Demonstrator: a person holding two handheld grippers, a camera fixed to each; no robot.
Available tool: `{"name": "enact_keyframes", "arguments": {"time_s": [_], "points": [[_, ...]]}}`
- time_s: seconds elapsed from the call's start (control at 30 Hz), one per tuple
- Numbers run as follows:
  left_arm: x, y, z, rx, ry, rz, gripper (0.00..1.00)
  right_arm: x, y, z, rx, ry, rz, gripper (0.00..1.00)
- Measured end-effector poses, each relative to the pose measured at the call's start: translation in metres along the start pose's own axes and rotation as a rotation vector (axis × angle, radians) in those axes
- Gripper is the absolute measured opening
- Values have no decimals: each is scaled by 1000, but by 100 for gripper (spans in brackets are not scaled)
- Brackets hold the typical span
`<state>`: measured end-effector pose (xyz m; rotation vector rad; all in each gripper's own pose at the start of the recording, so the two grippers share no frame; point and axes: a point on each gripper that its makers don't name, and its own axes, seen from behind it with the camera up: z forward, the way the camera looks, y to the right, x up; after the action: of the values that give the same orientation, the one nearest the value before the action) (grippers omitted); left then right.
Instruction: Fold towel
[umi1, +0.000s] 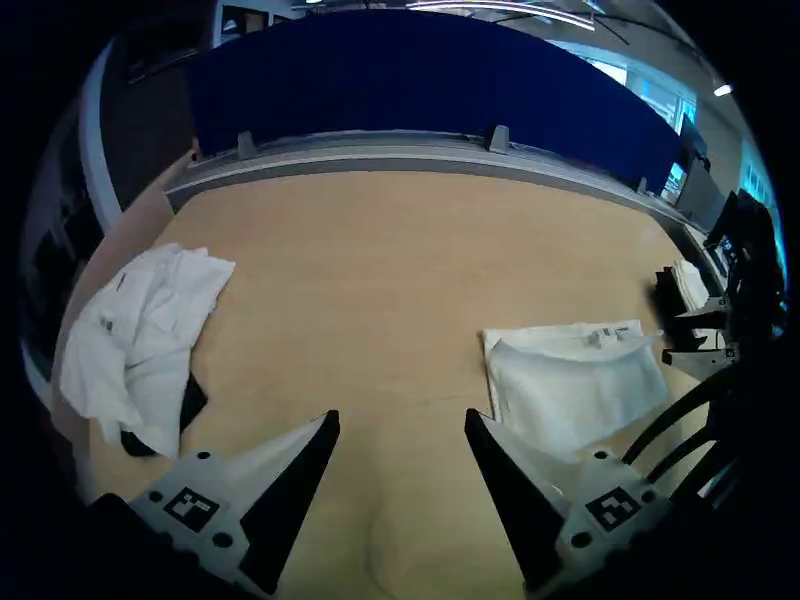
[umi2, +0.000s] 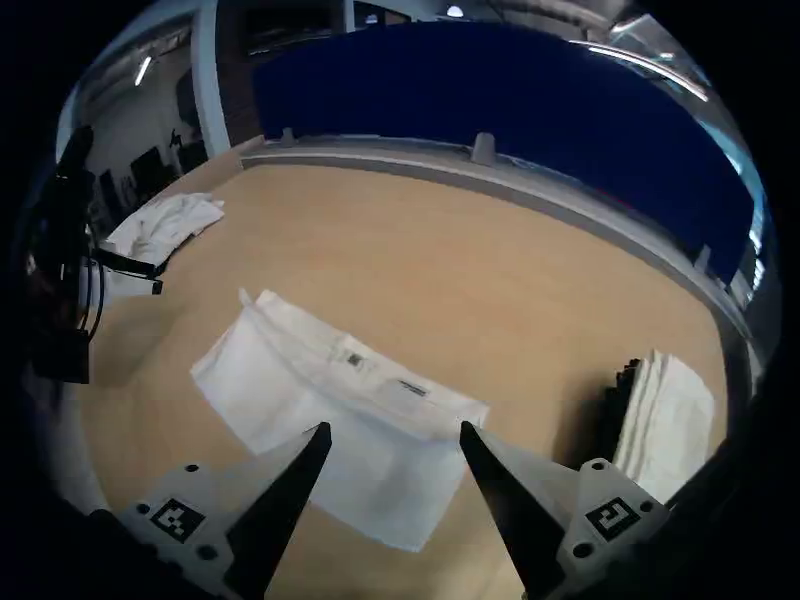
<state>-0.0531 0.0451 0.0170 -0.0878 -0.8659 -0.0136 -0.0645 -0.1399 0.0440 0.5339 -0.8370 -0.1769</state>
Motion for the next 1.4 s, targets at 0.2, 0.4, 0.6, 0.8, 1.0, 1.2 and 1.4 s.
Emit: {"name": "enact_keyframes", "arguments": {"time_s": [0.2, 0.4, 0.6, 0.8, 1.0, 1.2, 1.4], "points": [[-33, -25, -22, 46, -8, -61, 93, -3, -38, 4, 105, -16, -44, 100], [-63, -46, -36, 87, -27, -116, 93, -11, -62, 10, 164, -44, -83, 100], [-75, -53, -42, 96, -33, -144, 93, -16, -66, 18, 169, -67, -85, 100], [-76, -53, -42, 97, -32, -137, 93, -17, -64, 22, 164, -74, -72, 100], [-76, -51, -39, 93, -36, -141, 93, -22, -63, 24, 163, -83, -67, 100], [-78, -49, -35, 93, -41, -136, 93, -22, -60, 29, 158, -88, -66, 100], [-77, -50, -35, 95, -45, -133, 93, -10, -51, 38, 144, -82, -59, 100]]}}
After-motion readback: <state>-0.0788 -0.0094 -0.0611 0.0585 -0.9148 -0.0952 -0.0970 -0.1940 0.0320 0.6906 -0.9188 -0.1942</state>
